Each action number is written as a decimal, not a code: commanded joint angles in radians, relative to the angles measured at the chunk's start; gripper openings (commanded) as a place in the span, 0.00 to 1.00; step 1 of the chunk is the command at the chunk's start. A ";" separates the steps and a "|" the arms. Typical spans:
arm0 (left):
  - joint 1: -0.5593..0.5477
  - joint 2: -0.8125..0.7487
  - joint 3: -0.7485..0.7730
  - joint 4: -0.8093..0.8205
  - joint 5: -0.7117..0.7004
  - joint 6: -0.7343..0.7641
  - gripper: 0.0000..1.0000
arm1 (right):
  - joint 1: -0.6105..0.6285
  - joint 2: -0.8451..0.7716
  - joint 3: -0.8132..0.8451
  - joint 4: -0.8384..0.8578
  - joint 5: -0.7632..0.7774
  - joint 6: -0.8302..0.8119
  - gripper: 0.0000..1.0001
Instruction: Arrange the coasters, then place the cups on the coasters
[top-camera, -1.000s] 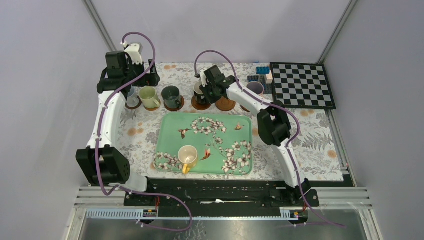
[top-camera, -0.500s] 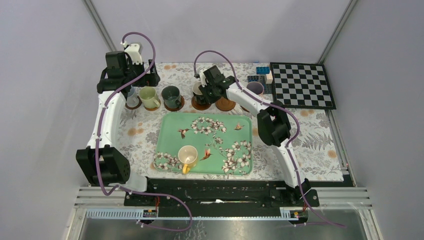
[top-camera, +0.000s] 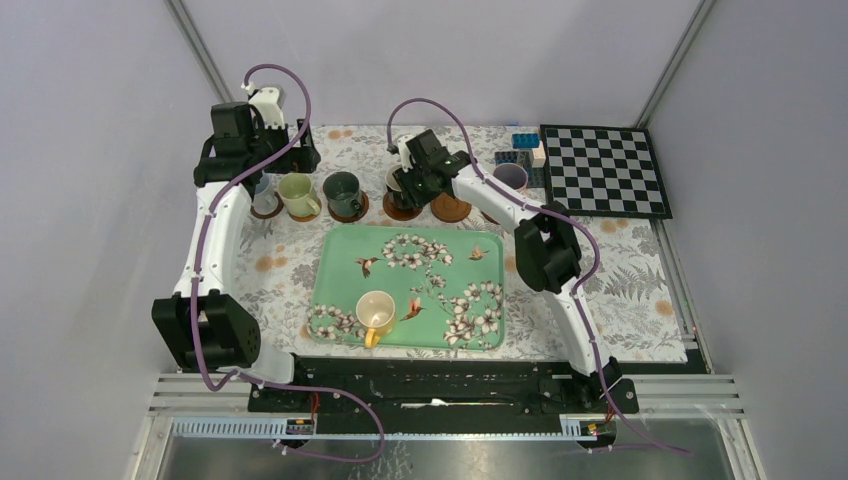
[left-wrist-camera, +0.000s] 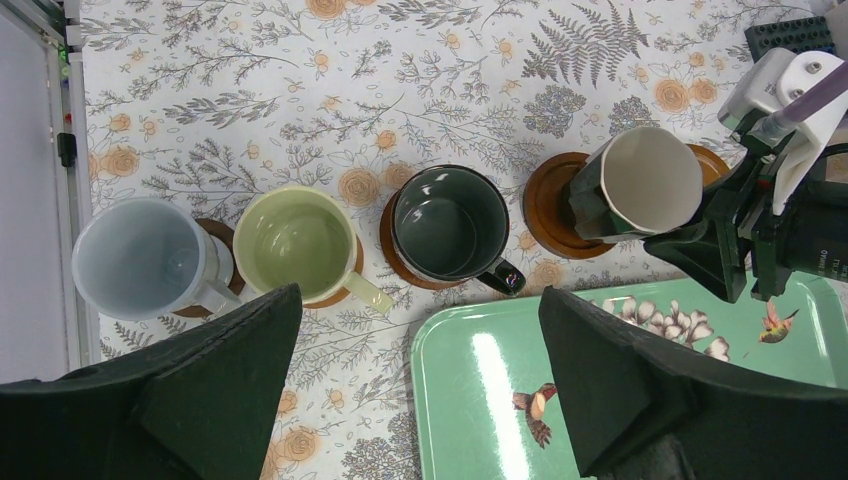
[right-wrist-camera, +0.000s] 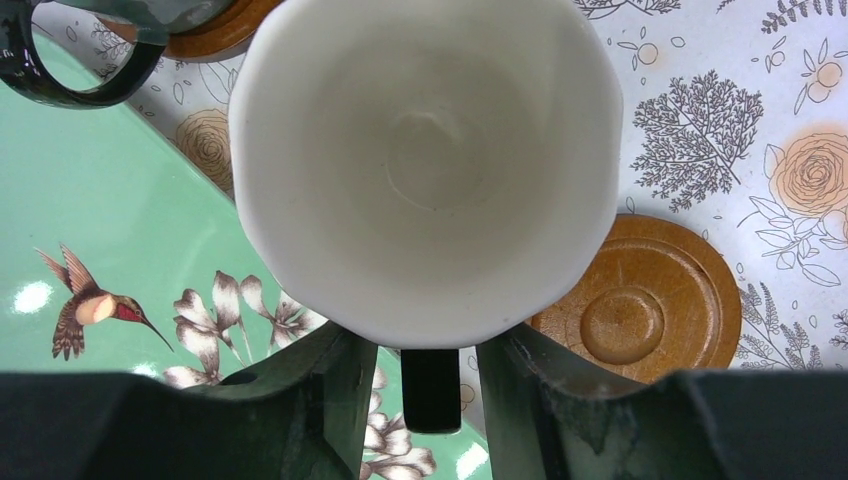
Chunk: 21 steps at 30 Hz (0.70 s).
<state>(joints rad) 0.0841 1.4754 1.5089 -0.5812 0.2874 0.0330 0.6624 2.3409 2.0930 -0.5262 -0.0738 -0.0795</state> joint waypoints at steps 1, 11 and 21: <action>0.006 -0.018 0.024 0.044 0.012 0.010 0.99 | 0.021 -0.041 0.029 -0.003 -0.033 0.016 0.47; 0.006 -0.026 0.021 0.043 0.016 0.010 0.99 | 0.044 -0.091 -0.051 0.026 -0.034 0.033 0.48; 0.006 -0.027 0.022 0.043 0.017 0.006 0.99 | 0.039 -0.125 -0.060 0.021 0.057 0.033 0.64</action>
<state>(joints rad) 0.0841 1.4754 1.5089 -0.5812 0.2878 0.0334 0.6987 2.3226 2.0418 -0.5171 -0.0639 -0.0509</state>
